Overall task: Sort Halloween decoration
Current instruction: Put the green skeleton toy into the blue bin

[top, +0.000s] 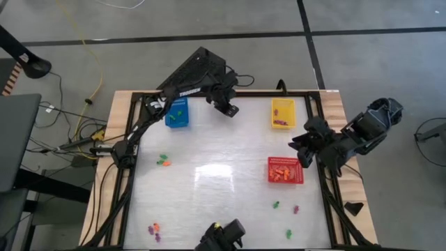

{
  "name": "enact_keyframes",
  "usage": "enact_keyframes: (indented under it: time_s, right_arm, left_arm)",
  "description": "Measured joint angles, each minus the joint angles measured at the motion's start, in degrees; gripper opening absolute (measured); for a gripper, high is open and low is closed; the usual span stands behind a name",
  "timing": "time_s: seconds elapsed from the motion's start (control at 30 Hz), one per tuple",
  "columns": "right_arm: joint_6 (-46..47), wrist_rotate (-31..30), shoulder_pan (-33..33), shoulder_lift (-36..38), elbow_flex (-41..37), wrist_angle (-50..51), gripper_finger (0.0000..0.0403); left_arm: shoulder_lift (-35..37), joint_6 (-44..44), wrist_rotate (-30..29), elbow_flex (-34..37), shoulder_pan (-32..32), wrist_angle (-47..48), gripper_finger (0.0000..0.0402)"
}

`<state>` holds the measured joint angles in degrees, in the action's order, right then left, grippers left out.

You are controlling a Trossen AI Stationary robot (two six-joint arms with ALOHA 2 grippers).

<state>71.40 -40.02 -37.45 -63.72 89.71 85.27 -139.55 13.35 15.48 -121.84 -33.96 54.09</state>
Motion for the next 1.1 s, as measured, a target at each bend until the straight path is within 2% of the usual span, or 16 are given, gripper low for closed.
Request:
enact_keyframes:
  time_s: [0.13, 0.3, 0.43, 0.7, 1.1]
  right_arm:
    - [0.50, -0.01, -1.32, -0.02, 0.00, -0.04, 0.0152]
    - [1.60, -0.43, -2.32, -0.02, 0.00, -0.02, 0.0152]
    - [1.68, -0.43, -2.31, -0.02, 0.00, -0.04, 0.0152]
    - [1.68, -0.42, -2.31, 0.02, 0.00, -0.02, 0.0152]
    - [0.80, -0.38, -2.31, 0.07, 0.00, -0.04, 0.0152]
  left_arm:
    - [0.02, 2.00, -5.05, 0.00, 0.62, -0.15, 0.0092]
    - [0.04, 6.08, -7.41, 0.00, 0.49, -2.72, 0.0167]
    - [0.04, 6.99, -8.20, 0.00, 0.52, -5.03, 0.0204]
    - [0.02, 7.91, -12.08, 0.00, 0.54, -5.82, 0.0213]
    - [-0.17, 6.99, -11.23, 0.00, 0.28, -8.04, 0.0213]
